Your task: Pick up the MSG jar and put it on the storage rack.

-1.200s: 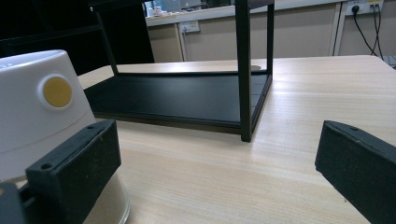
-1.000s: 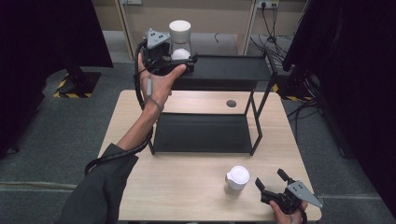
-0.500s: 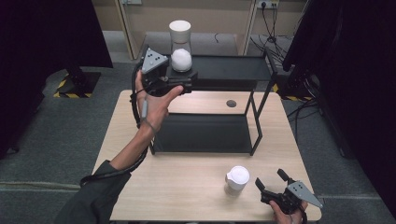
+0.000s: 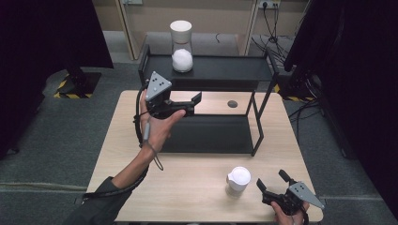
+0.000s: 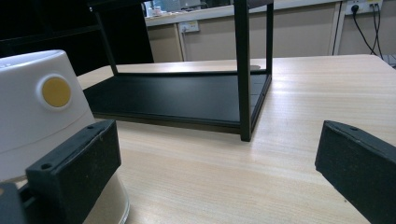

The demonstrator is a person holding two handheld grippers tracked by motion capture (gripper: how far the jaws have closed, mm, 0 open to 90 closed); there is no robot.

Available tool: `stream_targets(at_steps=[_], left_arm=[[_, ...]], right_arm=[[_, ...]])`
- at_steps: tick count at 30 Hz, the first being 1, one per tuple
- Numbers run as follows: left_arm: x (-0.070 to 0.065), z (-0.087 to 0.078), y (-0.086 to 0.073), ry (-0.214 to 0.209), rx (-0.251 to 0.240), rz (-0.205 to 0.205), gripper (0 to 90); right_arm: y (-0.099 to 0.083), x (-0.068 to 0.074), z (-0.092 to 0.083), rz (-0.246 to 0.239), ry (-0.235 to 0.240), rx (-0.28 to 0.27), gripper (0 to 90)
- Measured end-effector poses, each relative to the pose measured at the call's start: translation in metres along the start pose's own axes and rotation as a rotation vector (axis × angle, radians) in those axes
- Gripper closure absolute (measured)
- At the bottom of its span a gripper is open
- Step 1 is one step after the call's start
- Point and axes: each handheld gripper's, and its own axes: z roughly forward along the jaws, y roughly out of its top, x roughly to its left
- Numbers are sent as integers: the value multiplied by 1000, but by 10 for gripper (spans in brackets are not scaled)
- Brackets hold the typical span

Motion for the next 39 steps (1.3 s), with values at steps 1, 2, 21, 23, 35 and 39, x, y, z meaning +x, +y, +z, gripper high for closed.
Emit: stream_targets(at_steps=[1,2,21,23,35,39], left_arm=[[0,-1,-3,-7,1,-4,10],[0,-3,-6,-16,-1,-11,11],[0,-25,-68,-79,14,-17,11],[0,-27,-79,-74,18,-13,11],[5,-40,-121,-110,11,-23,9],[4,-43,-131,-125,14,-14,8]], right_arm=[[0,0,0,0,0,0,4],[0,0,0,-1,0,0,4],[0,0,0,-5,-1,0,4],[0,0,0,-5,-2,-1,4],[0,1,0,-7,-3,0,4],[0,0,0,-6,-3,0,4]])
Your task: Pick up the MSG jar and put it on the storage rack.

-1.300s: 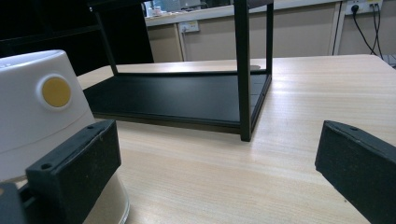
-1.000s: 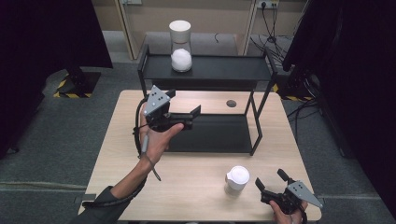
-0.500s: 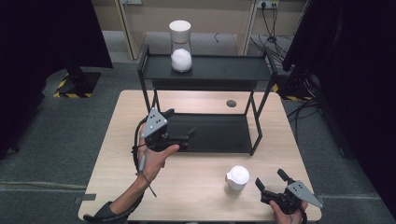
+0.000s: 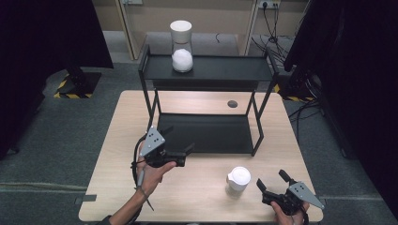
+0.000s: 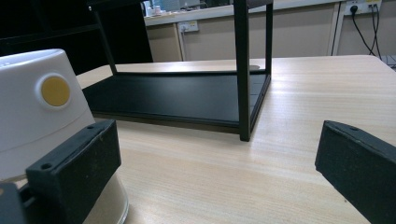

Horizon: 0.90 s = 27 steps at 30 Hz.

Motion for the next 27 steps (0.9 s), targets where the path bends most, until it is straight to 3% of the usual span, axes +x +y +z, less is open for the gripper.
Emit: stream_targets(at_steps=[10,27], left_arm=[[2,-4,-23,-30,4,-16,6],[6,-25,-57,-24,0,-20,3]], right_arm=[[0,0,0,-2,1,-1,4],[0,0,0,-2,-2,-1,4]])
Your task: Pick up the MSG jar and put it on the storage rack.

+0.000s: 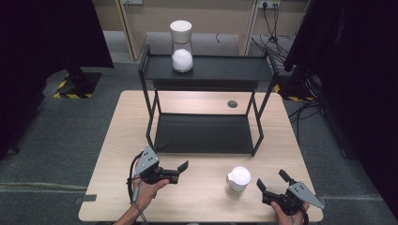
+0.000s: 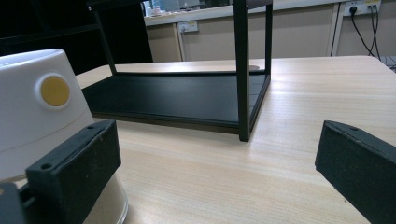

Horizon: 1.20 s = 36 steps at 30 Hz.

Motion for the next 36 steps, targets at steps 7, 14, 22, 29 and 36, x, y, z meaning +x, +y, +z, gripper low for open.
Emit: stream_targets(at_steps=[7,14,22,29,36], left_arm=[[-1,-3,-18,-4,-19,3,2],[-1,-5,-33,1,1,17,2],[-1,-8,-43,10,-4,34,4],[0,-12,-51,25,-2,22,4],[0,-13,-54,27,-7,16,5]], right_arm=[[0,0,0,-2,0,0,4],[0,0,-1,0,-1,-2,4],[0,-1,-1,1,4,-5,4],[0,-1,0,1,9,-7,4],[0,-1,0,1,10,-8,4]])
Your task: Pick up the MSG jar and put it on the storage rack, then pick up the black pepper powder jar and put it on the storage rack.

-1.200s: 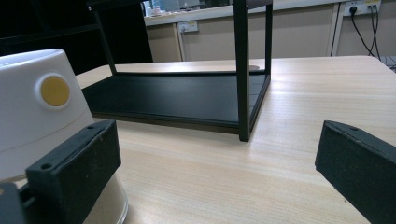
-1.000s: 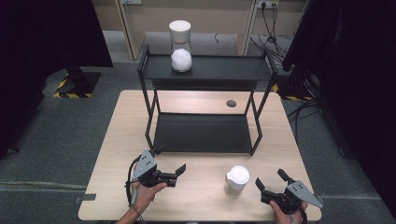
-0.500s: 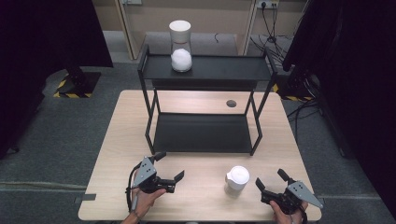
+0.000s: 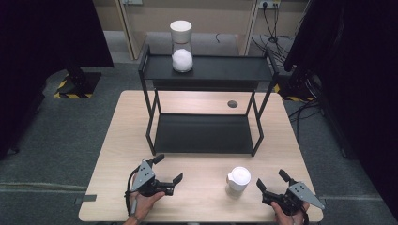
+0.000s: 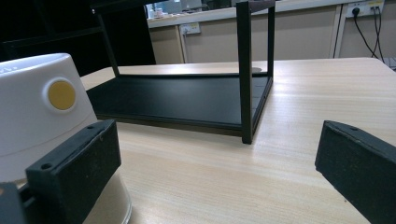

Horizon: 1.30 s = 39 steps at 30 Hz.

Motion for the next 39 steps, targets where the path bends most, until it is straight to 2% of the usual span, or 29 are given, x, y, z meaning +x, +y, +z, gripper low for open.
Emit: stream_targets(at_steps=[21,39], left_arm=[[1,0,-3,16,-6,-12,5],[-1,-1,-4,29,-15,-1,5]], right_arm=[[-1,-2,0,22,2,1,5],[-1,-3,-3,19,9,-6,4]])
